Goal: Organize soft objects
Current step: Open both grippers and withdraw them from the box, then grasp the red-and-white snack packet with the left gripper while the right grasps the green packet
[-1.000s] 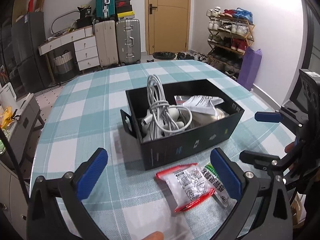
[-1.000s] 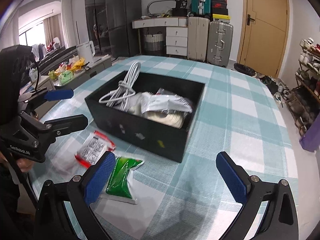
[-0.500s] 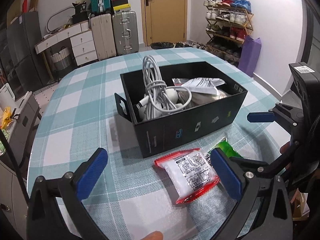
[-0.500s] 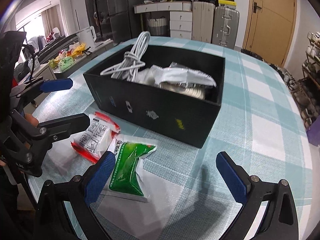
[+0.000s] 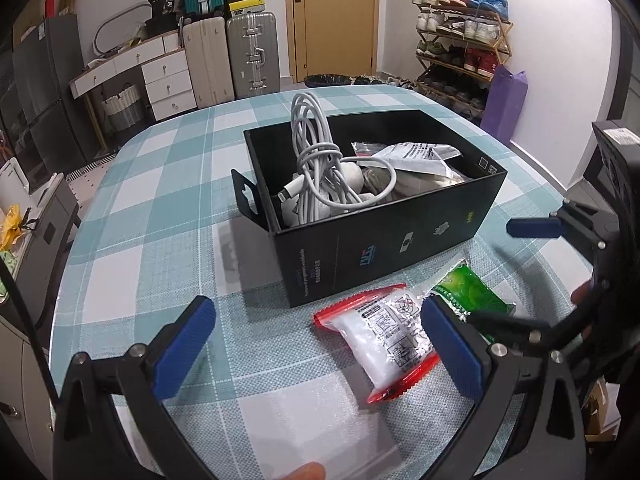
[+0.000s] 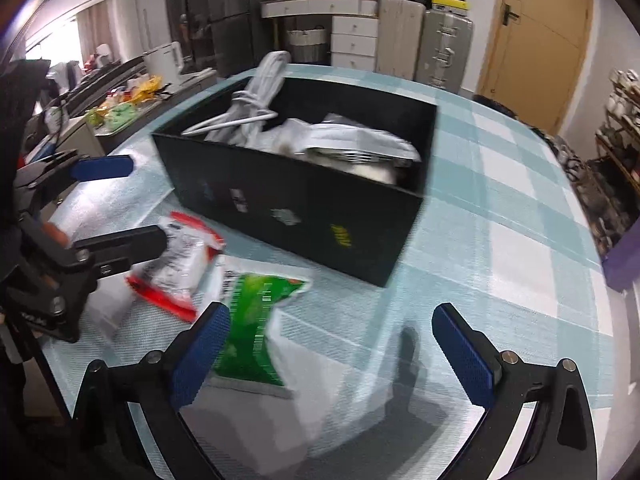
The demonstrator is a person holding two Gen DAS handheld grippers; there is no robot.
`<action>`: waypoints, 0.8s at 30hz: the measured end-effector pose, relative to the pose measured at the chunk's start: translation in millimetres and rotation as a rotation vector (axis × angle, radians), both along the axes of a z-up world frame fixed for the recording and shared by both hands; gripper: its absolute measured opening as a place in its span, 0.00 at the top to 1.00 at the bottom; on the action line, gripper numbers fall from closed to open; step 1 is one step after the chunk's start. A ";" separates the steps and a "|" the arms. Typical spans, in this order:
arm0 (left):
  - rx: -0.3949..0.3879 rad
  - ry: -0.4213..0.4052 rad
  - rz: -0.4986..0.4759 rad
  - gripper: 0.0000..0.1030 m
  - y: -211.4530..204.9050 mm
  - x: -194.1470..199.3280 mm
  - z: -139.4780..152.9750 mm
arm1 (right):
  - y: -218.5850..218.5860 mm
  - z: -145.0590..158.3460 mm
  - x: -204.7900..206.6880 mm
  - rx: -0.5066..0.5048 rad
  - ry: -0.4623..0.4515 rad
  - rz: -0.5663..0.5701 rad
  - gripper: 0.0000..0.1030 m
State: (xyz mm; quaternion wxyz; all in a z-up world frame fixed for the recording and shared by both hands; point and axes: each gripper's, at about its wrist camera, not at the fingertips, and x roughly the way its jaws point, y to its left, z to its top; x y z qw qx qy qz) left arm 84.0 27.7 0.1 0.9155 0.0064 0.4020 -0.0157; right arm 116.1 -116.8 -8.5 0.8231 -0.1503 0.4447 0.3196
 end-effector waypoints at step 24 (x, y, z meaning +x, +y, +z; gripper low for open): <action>-0.012 0.022 0.004 0.00 6.0 2.4 -4.8 | 2.5 -8.0 -0.6 -0.035 0.023 0.008 0.01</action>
